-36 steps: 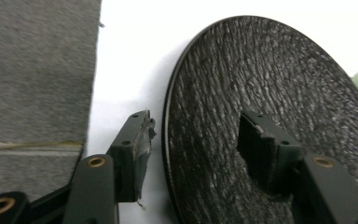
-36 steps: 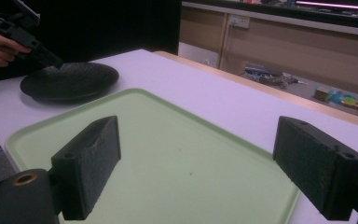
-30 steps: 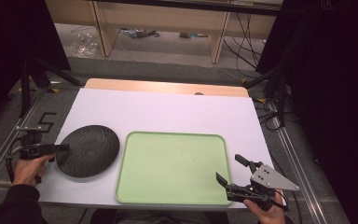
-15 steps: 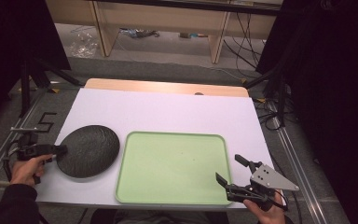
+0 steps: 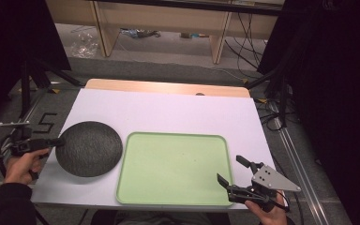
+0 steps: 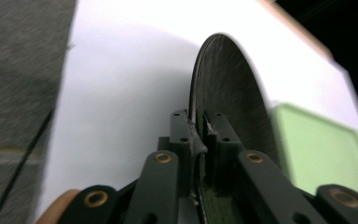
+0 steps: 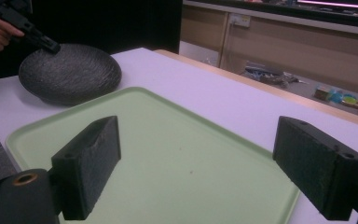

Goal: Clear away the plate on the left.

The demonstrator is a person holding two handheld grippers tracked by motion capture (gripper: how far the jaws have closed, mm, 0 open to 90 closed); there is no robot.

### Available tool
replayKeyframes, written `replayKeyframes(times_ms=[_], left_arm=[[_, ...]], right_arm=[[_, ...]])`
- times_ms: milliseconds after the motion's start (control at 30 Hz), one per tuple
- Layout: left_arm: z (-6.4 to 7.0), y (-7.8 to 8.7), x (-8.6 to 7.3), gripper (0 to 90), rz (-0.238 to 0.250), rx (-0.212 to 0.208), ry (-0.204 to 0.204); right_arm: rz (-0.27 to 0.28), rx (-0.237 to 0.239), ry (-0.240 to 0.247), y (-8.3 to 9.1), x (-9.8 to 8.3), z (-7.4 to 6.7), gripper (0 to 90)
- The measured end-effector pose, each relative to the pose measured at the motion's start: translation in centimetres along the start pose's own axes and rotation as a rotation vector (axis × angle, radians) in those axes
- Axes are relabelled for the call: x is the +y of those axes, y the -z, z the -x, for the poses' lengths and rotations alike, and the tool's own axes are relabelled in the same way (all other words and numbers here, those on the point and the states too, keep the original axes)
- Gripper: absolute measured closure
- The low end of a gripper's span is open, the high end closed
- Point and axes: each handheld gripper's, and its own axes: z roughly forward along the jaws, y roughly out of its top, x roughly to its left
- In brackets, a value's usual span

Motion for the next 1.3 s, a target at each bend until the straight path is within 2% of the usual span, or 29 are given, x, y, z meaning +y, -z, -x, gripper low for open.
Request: replayKeyframes(times_ms=[33,67,133,200,233,267,300,333,367,400,433,467,533,567,600,633,667,700,767,800,900,933,1000,1033,1067,1133,1167,1233,1300], left_arm=[[0.0,0.0,0.0,83.1,0.0,0.0,0.0],[0.7,0.5,0.2,83.6,0.013,0.007,-0.028],[1.2,1.0,0.5,84.1,0.013,0.035,-0.052],[1.5,1.3,0.7,84.0,0.024,0.049,-0.058],[1.6,1.5,0.7,84.2,0.027,0.052,-0.069],[2.3,1.9,0.9,84.7,0.032,0.075,-0.091],[2.3,1.9,0.9,84.6,0.032,0.075,-0.091],[3.4,2.1,1.1,84.5,0.04,0.108,-0.138],[3.4,2.1,1.1,84.6,0.04,0.108,-0.138],[4.6,2.4,1.3,84.9,0.044,0.116,-0.184],[4.6,2.4,1.3,85.2,0.044,0.116,-0.184],[5.7,2.5,1.4,85.4,0.047,0.124,-0.211],[6.7,2.6,1.4,85.9,0.057,0.131,-0.231],[6.7,2.6,1.4,86.0,0.057,0.131,-0.231],[7.7,2.7,1.5,86.0,0.055,0.154,-0.267],[7.7,2.7,1.5,86.0,0.055,0.154,-0.267],[8.7,2.7,1.5,85.9,0.055,0.175,-0.298],[9.1,2.7,1.5,85.8,0.054,0.179,-0.317],[9.6,2.7,1.5,85.8,0.056,0.18,-0.333],[10.5,2.8,1.4,85.8,0.064,0.173,-0.372],[11.4,2.8,1.3,85.3,0.064,0.156,-0.394],[12.3,2.7,1.1,85.0,0.061,0.162,-0.437],[13.2,2.7,1.0,83.7,0.054,0.158,-0.469],[13.2,2.7,1.0,82.8,0.054,0.158,-0.469],[13.9,2.6,0.8,82.0,0.064,0.131,-0.492],[14.3,2.5,0.7,80.5,0.051,0.116,-0.509],[14.5,2.3,0.6,79.8,0.057,0.104,-0.502],[14.5,2.3,0.6,77.9,0.035,0.107,-0.52],[14.6,1.6,0.4,76.0,-0.005,0.115,-0.535]], right_arm=[[0.002,-0.001,-0.001,0.0,0.0,0.0,15.9],[-0.005,0.002,-0.023,0.1,0.0,-0.2,15.9],[0.003,-0.002,0.001,0.0,0.0,0.0,15.9],[0.002,-0.002,0.001,0.0,0.0,0.0,15.9],[-0.005,0.004,-0.009,0.0,0.0,-0.1,15.9],[-0.016,0.01,-0.018,0.1,0.0,-0.2,15.9],[-0.01,0.01,-0.01,0.0,0.0,-0.1,15.9],[-0.01,0.011,-0.014,0.0,0.0,-0.2,15.9],[-0.01,0.011,-0.014,0.0,0.0,-0.2,15.9],[-0.011,0.009,-0.013,0.0,0.0,-0.2,15.9],[-0.011,0.01,-0.014,0.0,0.0,-0.2,15.8],[-0.01,0.01,-0.014,-0.1,0.0,-0.2,15.9],[-0.002,0.004,0.001,-0.1,0.0,-0.1,15.8],[-0.002,0.004,0.001,-0.1,0.0,-0.1,15.8],[-0.004,0.006,-0.004,0.0,0.0,-0.1,15.8],[-0.004,0.006,-0.004,0.0,0.0,-0.1,15.8],[-0.003,0.003,-0.003,0.0,0.0,-0.1,15.8],[-0.003,0.006,-0.004,-0.1,0.0,-0.1,15.9],[-0.004,0.004,0.001,-0.1,0.0,-0.1,15.9],[-0.005,0.005,0.001,-0.1,0.0,-0.1,15.9],[-0.001,0.003,0.0,-0.1,0.0,-0.1,15.9],[-0.001,0.003,0.0,-0.2,0.0,-0.1,15.9],[0.01,0.007,0.006,-0.3,0.0,-0.1,15.9],[0.01,0.007,0.006,-0.3,0.0,-0.1,15.9],[-0.006,0.011,0.002,-0.2,0.0,-0.2,15.9],[-0.001,0.009,0.008,-0.2,0.0,-0.1,15.9],[-0.002,0.011,0.007,-0.2,0.0,-0.1,15.9],[-0.016,0.014,-0.002,-0.1,0.0,-0.2,15.9],[0.011,0.008,0.007,-0.3,0.0,-0.1,15.9]])
